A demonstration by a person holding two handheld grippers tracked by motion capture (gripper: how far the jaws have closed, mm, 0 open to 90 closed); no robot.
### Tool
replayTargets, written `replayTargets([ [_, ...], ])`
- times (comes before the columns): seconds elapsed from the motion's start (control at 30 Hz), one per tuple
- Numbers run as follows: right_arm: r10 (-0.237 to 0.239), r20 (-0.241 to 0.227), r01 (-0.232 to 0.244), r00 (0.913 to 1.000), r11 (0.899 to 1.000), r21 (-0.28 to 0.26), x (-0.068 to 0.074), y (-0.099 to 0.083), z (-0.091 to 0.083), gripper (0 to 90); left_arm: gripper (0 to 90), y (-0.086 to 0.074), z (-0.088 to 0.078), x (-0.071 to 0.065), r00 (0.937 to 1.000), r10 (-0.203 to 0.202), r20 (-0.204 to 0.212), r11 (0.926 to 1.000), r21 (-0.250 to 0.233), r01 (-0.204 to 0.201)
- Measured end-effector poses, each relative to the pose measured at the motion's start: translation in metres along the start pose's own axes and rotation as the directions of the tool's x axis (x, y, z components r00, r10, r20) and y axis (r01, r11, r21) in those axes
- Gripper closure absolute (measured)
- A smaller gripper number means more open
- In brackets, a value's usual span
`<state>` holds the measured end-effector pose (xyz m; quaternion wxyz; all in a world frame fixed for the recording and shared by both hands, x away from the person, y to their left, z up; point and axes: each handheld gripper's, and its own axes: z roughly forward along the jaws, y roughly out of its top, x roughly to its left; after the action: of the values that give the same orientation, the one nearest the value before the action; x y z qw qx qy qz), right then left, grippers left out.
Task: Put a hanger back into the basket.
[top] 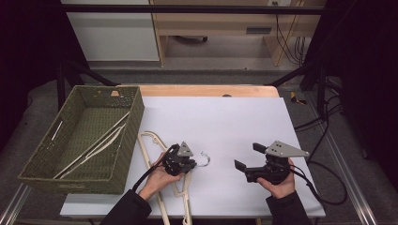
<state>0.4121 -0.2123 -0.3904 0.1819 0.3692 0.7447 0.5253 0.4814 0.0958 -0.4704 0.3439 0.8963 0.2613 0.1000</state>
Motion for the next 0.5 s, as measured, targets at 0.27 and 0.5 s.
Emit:
replayTargets([
  [0.27, 0.002, -0.007, -0.002, 1.0000, 1.000, 0.001, 0.0005, -0.0002, 0.0007, 7.6, 87.2, 0.0012, -0.0033, -0.0007, 1.0000, 0.003, 0.003, 1.0000, 0.002, -0.003],
  [0.5, 0.002, -0.009, -0.002, 1.0000, 1.000, 0.000, 0.0004, -0.0001, 0.0007, 7.6, 87.1, 0.0003, -0.0016, -0.0004, 1.0000, 0.007, 0.004, 0.9999, -0.009, -0.007],
])
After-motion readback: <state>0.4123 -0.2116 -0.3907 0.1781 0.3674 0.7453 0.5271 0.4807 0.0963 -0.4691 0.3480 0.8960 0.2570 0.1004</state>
